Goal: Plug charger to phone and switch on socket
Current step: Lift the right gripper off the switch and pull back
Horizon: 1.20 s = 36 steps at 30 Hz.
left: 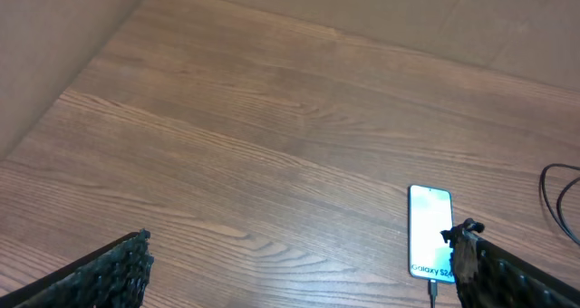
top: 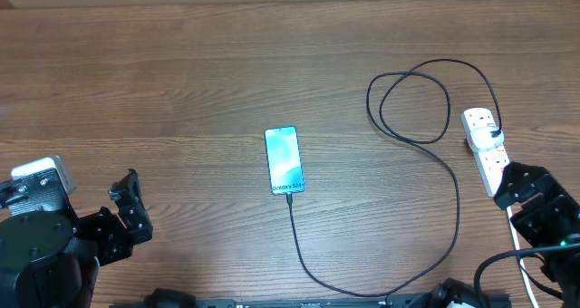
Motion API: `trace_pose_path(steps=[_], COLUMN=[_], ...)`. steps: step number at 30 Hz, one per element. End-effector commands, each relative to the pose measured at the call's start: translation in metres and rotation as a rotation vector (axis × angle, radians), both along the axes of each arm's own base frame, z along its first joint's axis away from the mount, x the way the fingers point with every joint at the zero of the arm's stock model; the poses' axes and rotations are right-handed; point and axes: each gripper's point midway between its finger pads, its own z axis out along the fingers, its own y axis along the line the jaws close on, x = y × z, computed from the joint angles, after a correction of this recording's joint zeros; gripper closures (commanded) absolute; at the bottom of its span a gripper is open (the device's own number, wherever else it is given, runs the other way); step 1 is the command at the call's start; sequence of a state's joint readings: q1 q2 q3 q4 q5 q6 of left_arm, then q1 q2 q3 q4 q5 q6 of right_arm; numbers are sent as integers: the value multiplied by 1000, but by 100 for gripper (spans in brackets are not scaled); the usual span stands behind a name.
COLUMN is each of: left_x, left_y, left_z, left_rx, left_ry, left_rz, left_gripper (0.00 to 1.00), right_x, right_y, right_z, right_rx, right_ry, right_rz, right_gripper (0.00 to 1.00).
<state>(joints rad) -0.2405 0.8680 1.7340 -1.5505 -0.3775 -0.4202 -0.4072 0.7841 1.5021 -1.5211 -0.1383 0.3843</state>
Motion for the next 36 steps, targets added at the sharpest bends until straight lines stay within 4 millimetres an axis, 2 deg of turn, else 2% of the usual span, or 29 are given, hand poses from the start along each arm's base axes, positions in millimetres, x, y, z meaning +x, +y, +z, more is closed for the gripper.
trace_pose_path(steps=[1, 6, 11, 15, 20, 25, 36], left_x=[0, 0, 0, 0, 0, 0, 0], left_y=[-1, -1, -1, -1, -1, -1, -1], left_z=[-2, -2, -2, -2, -2, -2, -2], left_rx=[-15, -15, -15, -15, -15, -15, -15], left_ry=[6, 6, 6, 6, 6, 6, 6], left_rz=[6, 6, 6, 6, 6, 6, 6], left_gripper=[0, 0, 1, 0, 1, 0, 0], right_x=[5, 29, 60, 75, 75, 71, 89], right_y=[6, 20, 41, 55, 64, 62, 46], right_z=[-3, -5, -26, -43, -59, -84, -145], right_rx=[-18, -72, -116, -145, -174, -200, -219], right_ry=[-8, -142, -351, -535, -727, -836, -770], right_rz=[60, 181, 309, 365, 393, 376, 293], right_gripper=[0, 0, 0, 0, 0, 0, 0])
